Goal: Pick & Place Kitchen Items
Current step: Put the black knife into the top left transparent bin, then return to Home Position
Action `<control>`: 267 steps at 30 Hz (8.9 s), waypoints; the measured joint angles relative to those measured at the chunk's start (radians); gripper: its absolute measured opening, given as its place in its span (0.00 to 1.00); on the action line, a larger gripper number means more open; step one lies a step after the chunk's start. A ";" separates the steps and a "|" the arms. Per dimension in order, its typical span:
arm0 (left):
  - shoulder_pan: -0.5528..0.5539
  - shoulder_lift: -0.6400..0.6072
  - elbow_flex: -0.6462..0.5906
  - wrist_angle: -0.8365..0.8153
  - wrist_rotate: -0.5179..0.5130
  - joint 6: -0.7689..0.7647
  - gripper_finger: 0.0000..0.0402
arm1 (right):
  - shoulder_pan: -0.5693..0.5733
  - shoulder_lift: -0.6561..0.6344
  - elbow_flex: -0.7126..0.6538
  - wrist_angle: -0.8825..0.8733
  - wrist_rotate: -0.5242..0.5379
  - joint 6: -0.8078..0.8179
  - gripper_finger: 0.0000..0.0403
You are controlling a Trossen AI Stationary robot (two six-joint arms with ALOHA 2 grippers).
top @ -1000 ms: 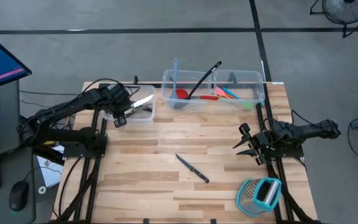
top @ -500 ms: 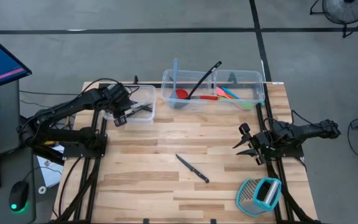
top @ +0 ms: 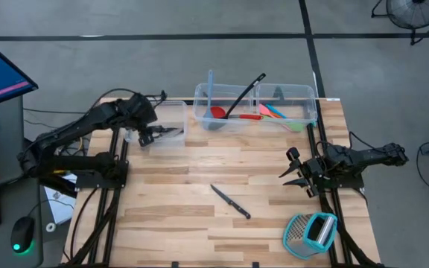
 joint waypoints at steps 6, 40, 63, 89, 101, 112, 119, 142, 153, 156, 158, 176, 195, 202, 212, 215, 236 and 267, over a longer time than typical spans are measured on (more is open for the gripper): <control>-0.066 -0.083 0.093 0.012 0.150 -0.033 0.52 | 0.000 0.000 0.000 0.000 0.000 0.000 0.31; -0.723 0.739 0.109 1.246 0.558 -0.070 0.51 | 0.000 0.000 0.000 0.000 0.000 0.000 0.31; -0.709 1.114 0.275 1.331 0.783 -0.022 0.51 | 0.000 0.000 0.000 0.000 0.000 0.000 0.31; -0.721 1.148 0.273 1.261 0.616 -0.050 0.25 | 0.000 0.000 0.000 0.000 0.000 0.000 0.31; -0.705 1.146 0.273 1.249 0.612 -0.102 0.09 | 0.000 0.000 0.000 0.000 0.000 0.000 0.31; -0.692 1.020 0.267 1.128 0.556 -0.108 0.09 | 0.000 0.000 0.000 -0.001 0.000 0.000 0.31; -0.690 0.801 0.267 1.031 0.566 -0.113 0.09 | 0.000 0.000 0.000 -0.001 0.000 0.000 0.31; -0.486 -0.223 0.095 0.978 0.456 -0.220 0.10 | 0.000 0.000 0.000 0.000 0.000 0.000 0.31; -0.357 -0.410 -0.120 0.820 -0.022 -0.072 0.11 | 0.000 0.000 0.000 0.000 0.000 0.000 0.31; -0.283 -0.405 -0.213 0.825 -0.065 -0.097 0.11 | 0.000 0.000 0.000 0.000 0.000 0.000 0.31; -0.222 -0.402 -0.275 0.825 -0.074 -0.134 0.11 | 0.000 0.000 0.000 0.000 0.000 0.000 0.31; 0.133 -0.383 -0.503 0.852 0.191 -0.229 0.11 | 0.000 0.000 0.000 0.000 0.000 0.000 0.31; 0.135 -0.160 -0.500 0.874 0.242 -0.197 0.12 | 0.000 0.000 0.000 0.000 0.000 0.000 0.31; 0.135 -0.156 -0.501 0.869 0.248 -0.199 0.12 | 0.000 0.000 0.000 0.000 0.000 0.000 0.31; 0.135 -0.154 -0.504 0.871 0.239 -0.237 0.24 | 0.000 0.000 0.000 0.000 0.000 0.000 0.31; 0.135 -0.154 -0.504 0.874 0.233 -0.252 0.31 | 0.000 0.000 0.000 0.000 0.000 0.000 0.31; 0.009 -0.423 -0.319 0.905 0.450 -0.397 0.32 | 0.000 0.000 0.000 0.000 0.000 0.000 0.31; -0.411 -0.948 -0.659 1.058 0.230 -0.477 0.00 | 0.000 -0.001 0.000 -0.003 -0.003 0.000 0.31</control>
